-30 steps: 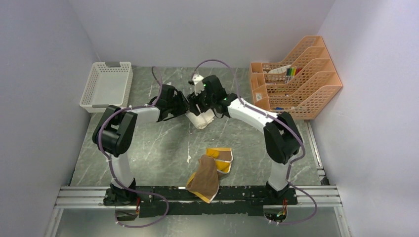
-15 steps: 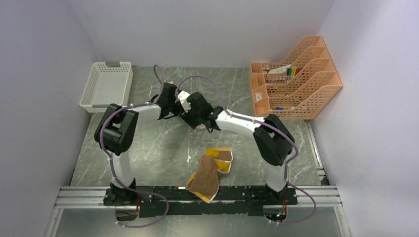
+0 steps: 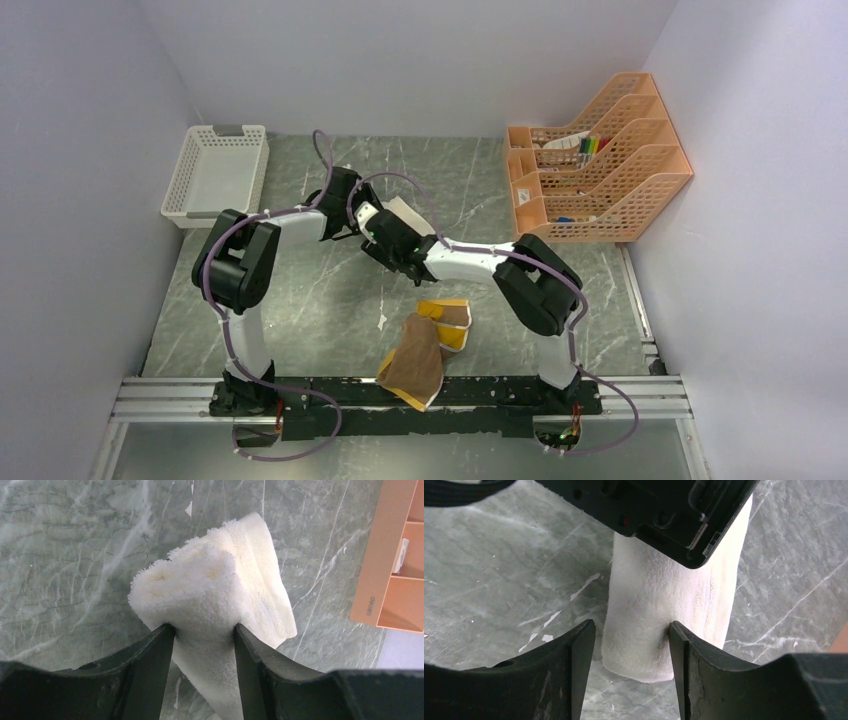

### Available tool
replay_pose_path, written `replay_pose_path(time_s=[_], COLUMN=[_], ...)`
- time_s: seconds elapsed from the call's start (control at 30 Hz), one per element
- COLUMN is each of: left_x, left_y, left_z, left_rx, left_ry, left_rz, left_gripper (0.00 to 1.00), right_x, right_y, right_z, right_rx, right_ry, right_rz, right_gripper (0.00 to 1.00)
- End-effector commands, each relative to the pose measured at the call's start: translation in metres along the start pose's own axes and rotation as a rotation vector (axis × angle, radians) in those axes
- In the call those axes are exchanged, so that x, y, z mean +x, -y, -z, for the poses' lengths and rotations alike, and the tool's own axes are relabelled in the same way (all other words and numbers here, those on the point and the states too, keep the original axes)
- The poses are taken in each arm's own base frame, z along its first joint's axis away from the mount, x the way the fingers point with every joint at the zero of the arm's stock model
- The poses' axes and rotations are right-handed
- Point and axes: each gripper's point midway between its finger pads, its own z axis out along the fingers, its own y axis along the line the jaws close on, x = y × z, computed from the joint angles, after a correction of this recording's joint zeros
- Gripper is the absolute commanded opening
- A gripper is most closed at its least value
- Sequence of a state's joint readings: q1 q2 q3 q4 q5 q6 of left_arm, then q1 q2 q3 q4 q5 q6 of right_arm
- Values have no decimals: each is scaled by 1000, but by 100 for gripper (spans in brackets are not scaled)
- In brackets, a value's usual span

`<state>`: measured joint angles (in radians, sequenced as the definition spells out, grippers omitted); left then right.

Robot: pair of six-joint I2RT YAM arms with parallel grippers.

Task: Roll the towels
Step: Roll the towel at the center of the board.

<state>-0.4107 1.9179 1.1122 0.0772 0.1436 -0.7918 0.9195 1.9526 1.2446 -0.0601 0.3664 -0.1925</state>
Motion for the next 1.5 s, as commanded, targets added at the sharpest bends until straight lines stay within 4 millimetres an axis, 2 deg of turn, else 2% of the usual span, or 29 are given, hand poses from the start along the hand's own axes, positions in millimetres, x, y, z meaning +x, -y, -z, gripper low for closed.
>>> replay_pose_path(time_s=[0.0,0.17,0.43,0.6,0.77,1.0,1.23,1.37,1.47], left_x=[9,11,5,2,-3,-26,-60,-65,-62], left_y=[-13,-16,-11,-11,-6,2,-1,-2,-1], left_z=[-7,-6,0,2,7,27,63,73,72], left_rx=[-55,-61,-54,-43,-14,66,67,59,71], left_ry=[-23,-27,-18,-14,-3,42,168,202,193], left_rz=[-25,-19,-24,-19,-19,9,35,29,24], left_gripper=[59,59,58,59,59,63,67,68,68], right_x=[16,24,23,23,21,17,15,10,10], right_y=[5,1,-2,-4,-13,-10,-2,7,15], right_z=[-6,-10,-13,-14,-16,-16,-20,-18,-19], right_rx=[72,69,56,45,-55,-171,-364,-467,-518], right_ry=[-45,-64,-68,-67,-51,-22,6,35,43], right_rz=[22,25,18,8,-42,-140,-322,-419,-495], right_gripper=[56,55,46,44,43,42,41,41,41])
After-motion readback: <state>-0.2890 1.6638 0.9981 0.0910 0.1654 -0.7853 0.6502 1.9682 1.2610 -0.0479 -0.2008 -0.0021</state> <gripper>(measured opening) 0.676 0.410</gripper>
